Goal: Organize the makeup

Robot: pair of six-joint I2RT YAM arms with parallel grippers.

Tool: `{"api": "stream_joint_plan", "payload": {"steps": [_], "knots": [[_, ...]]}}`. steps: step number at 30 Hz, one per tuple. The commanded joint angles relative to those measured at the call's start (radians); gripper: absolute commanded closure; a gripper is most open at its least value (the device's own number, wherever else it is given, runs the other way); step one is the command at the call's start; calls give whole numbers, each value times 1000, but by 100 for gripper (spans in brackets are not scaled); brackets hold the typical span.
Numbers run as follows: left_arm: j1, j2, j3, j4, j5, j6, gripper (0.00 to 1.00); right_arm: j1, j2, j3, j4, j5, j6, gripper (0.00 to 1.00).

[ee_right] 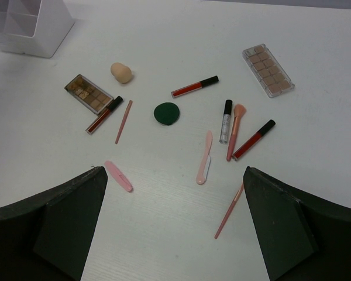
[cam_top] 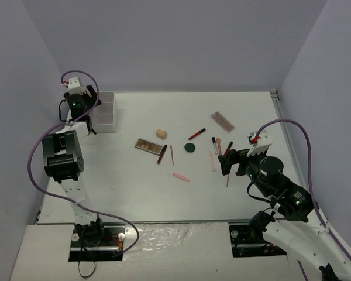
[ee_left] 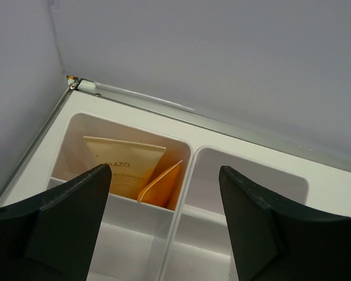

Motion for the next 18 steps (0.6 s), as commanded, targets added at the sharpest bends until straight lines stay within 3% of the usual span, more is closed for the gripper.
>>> {"api": "stream_joint_plan", "payload": {"steps": [1, 7, 11, 18], "knots": [[-2, -238, 34, -34, -7, -36, 26, 1, 12, 4, 80, 0, 2, 0], [-109, -449, 63, -390, -25, 2, 14, 0, 36, 10, 75, 5, 39, 0], [-221, -568, 62, -612, 22, 53, 14, 1, 86, 6, 73, -14, 82, 0], [-362, -728, -17, -950, 38, -32, 14, 0, 248, 22, 89, 41, 183, 0]]}}
